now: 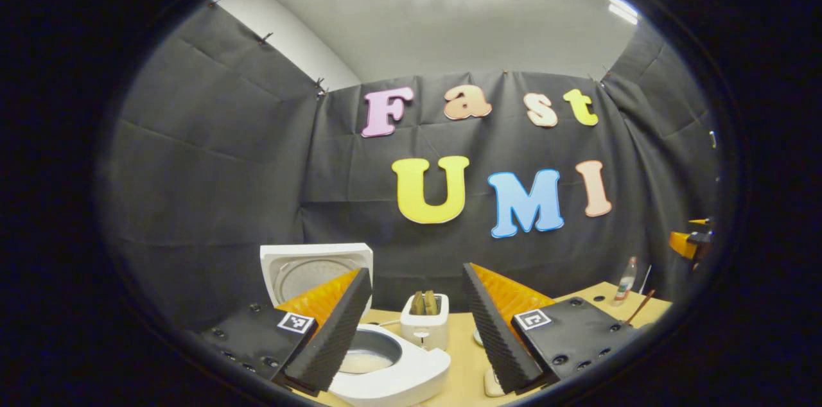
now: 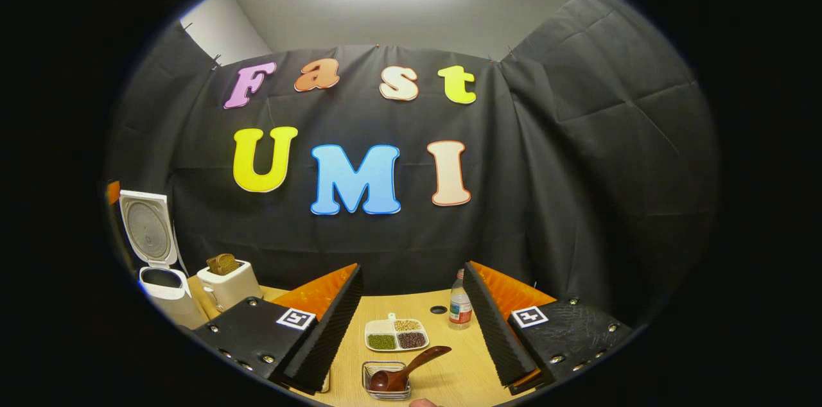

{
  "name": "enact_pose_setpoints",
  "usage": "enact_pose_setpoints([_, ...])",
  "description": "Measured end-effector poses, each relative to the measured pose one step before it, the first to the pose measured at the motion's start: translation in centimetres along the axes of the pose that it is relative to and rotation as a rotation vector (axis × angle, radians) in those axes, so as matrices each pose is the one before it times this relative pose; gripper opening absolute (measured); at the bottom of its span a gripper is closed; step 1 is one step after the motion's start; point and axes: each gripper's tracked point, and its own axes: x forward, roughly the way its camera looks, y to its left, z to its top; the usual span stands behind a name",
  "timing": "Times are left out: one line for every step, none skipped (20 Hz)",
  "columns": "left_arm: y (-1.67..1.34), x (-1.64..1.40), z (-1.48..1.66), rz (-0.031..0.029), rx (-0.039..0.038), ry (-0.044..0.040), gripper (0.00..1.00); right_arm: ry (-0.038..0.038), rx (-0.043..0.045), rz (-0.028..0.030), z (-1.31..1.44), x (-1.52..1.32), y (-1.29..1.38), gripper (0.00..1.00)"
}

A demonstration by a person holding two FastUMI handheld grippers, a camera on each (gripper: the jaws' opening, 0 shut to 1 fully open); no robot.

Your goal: Close the left gripper, press the button to open the rice cooker; take a wooden spoon from the chopstick holder with the right hand, scoop a spoonful of rice and pour it into the rice cooker, then put the wooden spoon back into the chopstick holder.

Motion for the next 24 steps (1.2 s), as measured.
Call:
enact_pose_setpoints([-0.383,-0.403,0.186,-0.00753,-0.00562,-0.00252,1.0,0.00993,0.0039,0.00616,-0.439,0.455,-0.021,0.95])
enact_pose_setpoints([-0.274,-0.257,-0.002,-0.00193,-0.00235,-0.00041,0.98,0.00812,0.00426,0.00514,-0.326,0.46,-0.001,0.95])
enact_pose_setpoints([-0.066,-0.187,-0.196,-0.00048,0.00057,0.00223,0.98,0.01113,0.00324,0.00116,-0.516,0.499,-0.124,0.95])
enact_pose_setpoints([-0.059,-0.274,-0.161,0.0004,0.00436,0.00548,0.99,0.01284,0.0051,-0.002,-0.554,0.522,-0.165,0.95])
enact_pose_setpoints([0.109,-0.193,-0.003,0.00345,0.00761,0.00215,1.0,0.01574,0.00815,-0.00083,-0.757,0.612,-0.127,0.95])
enact_pose_setpoints([0.201,-0.257,0.272,0.00528,0.00751,-0.00365,1.0,0.02258,0.00799,-0.00098,-0.828,0.603,-0.003,0.95])
enact_pose_setpoints([0.109,-0.152,0.235,0.00389,0.00776,-0.00358,1.0,0.02346,0.0076,-0.00532,-0.96,0.596,-0.19,0.97])
enact_pose_setpoints([0.323,-0.255,0.327,0.006,0.00797,-0.00422,1.0,0.02581,0.00661,-0.00505,-0.92,0.55,-0.234,0.95])
enact_pose_setpoints([0.272,-0.235,0.282,0.00604,0.00847,-0.00445,1.0,0.02851,0.00752,-0.00682,-1.172,0.77,-0.303,0.95])
enact_pose_setpoints([0.33,-0.176,0.279,0.00752,0.00838,-0.00462,1.0,0.03184,0.0122,-0.00691,-1.141,0.481,-0.283,0.95])
enact_pose_setpoints([0.165,-0.18,0.181,0.00455,0.00718,-0.00342,1.0,0.03109,0.01532,-0.00677,-1.101,0.584,-0.275,0.95])
enact_pose_setpoints([0.259,-0.234,0.165,0.0057,0.00848,-0.00258,1.0,0.02815,0.01813,-0.00664,-1.023,0.5,-0.307,0.95])
enact_pose_setpoints([0.274,-0.113,-0.034,0.00553,0.00832,-0.00008,1.0,0.02688,0.019,-0.00835,-0.984,0.549,-0.416,0.95])
enact_pose_setpoints([0.179,-0.057,-0.07,0.00227,0.00873,0.00215,1.0,0.02603,0.02125,-0.00575,-0.913,0.501,-0.345,0.95])
enact_pose_setpoints([0.094,-0.197,-0.331,0.00361,0.00867,0.00717,1.0,0.02666,0.02679,-0.00693,-1.054,0.397,-0.341,0.95])
enact_pose_setpoints([0.177,-0.268,-0.36,0.00519,0.0071,0.00824,1.0,0.02775,0.03028,-0.00209,-0.934,0.307,-0.256,0.95])
enact_pose_setpoints([0.15,-0.156,-0.362,0.00327,0.00593,0.00917,1.0,0.0274,0.03136,-0.00301,-0.969,0.457,-0.218,0.95])
enact_pose_setpoints([0.107,-0.179,-0.142,0.0046,0.00584,0.0074,1.0,0.02691,0.02906,-0.00049,-0.841,0.147,-0.116,0.95])
enact_pose_setpoints([0.146,-0.156,-0.3,0.0025,0.00545,0.0073,0.99,0.02484,0.02366,-0.00138,-1.057,0.07,-0.032,0.95])
enact_pose_setpoints([0.047,-0.119,-0.189,0.00089,0.00352,0.00669,0.98,0.02436,0.02145,0.00216,-0.863,0.039,-0.077,0.95])
enact_pose_setpoints([0.073,-0.119,-0.401,0.00213,0.00236,0.00851,0.99,0.02533,0.01824,0.00195,-0.719,-0.067,0.149,0.95])
enact_pose_setpoints([0.19,-0.045,-0.232,0.00366,-0.00129,0.00782,0.99,0.02114,0.01409,0.00227,-0.57,0.075,-0.029,0.98])
enact_pose_setpoints([0.04,-0.129,-0.238,0.00202,-0.00498,0.00707,0.98,0.01794,0.01002,0.00477,-0.938,-0.023,-0.062,0.96])
enact_pose_setpoints([0.018,-0.121,-0.116,0.00187,-0.00739,0.00731,0.98,0.01806,0.0046,0.00852,-0.477,0.107,0.158,0.92])
